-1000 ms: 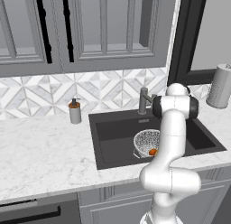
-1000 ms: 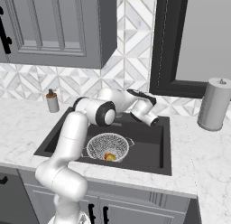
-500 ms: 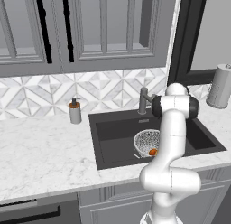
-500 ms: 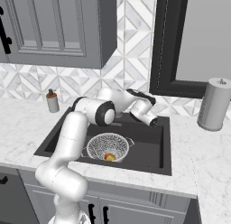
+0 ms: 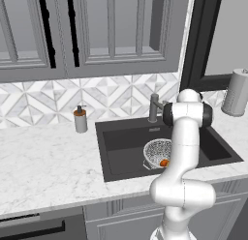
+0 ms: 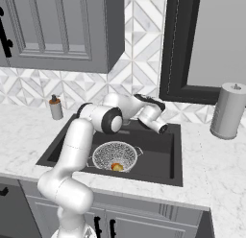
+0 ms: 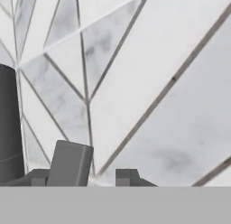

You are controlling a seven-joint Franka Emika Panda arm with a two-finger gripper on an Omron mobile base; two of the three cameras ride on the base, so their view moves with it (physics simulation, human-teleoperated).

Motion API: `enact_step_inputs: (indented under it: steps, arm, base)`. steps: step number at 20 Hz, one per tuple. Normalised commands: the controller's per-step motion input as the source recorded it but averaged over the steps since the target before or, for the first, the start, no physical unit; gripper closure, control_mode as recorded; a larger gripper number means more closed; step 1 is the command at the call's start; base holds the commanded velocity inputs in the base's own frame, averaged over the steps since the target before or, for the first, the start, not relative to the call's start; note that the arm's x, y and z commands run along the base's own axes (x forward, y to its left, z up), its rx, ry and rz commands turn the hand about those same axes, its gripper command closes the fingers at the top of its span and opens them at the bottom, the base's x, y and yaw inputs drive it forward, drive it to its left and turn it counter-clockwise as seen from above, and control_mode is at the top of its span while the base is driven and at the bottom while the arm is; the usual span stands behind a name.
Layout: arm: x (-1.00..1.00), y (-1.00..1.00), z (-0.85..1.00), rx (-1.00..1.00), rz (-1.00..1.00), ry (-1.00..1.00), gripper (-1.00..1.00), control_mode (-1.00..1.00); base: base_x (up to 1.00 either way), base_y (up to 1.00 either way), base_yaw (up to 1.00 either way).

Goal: Put the colander in the sink, put the kiwi, tangerine in the colander, and turn on the sink faucet and pour water over the colander.

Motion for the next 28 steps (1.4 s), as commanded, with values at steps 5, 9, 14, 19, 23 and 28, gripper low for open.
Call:
enact_step_inputs:
  steps: [5, 9, 14, 19, 23, 28]
  arm:
    - [0.13, -0.51, -0.4, 0.0, 0.0, 0.0, 1.0, -1.0]
    - [0.12, -0.55, -0.43, 0.0, 0.0, 0.0, 1.0, -1.0]
    - [0.09, -0.6, -0.47, 0.0, 0.0, 0.0, 1.0, -1.0]
    - [0.08, -0.66, -0.5, 0.0, 0.0, 0.0, 1.0, -1.0]
    - [0.1, -0.71, -0.49, 0.0, 0.0, 0.0, 1.0, -1.0]
    - [0.11, -0.73, -0.48, 0.0, 0.0, 0.0, 1.0, -1.0]
  base:
    - [0.0, 0.0, 0.0]
    - [0.0, 0.0, 0.0]
    - [0.0, 0.0, 0.0]
    - [0.0, 0.0, 0.0]
    - [0.0, 0.0, 0.0]
    - [0.0, 0.0, 0.0]
